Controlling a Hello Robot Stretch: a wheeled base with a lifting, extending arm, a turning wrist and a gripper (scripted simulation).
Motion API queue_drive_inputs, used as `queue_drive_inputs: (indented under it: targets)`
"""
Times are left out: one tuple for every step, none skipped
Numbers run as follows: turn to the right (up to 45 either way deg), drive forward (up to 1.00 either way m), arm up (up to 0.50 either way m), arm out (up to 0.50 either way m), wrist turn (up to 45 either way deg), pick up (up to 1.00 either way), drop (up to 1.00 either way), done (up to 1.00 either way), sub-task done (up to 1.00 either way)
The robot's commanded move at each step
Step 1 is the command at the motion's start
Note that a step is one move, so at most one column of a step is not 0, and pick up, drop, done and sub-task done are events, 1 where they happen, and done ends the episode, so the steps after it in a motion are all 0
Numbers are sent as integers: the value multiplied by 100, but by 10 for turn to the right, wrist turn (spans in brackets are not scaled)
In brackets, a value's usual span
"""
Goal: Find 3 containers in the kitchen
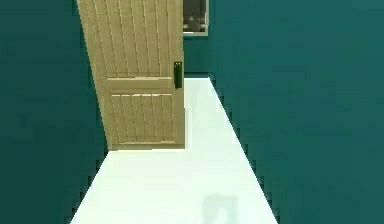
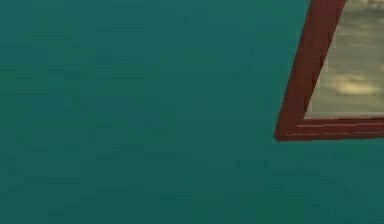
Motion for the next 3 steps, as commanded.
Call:
queue_drive_inputs:
  targets:
    - [0, 100, 0, 0, 0, 0, 0, 0, 0]
    - [0, 65, 0, 0, 0, 0, 0, 0, 0]
    - [90, 0, 0, 0, 0, 0, 0, 0, 0]
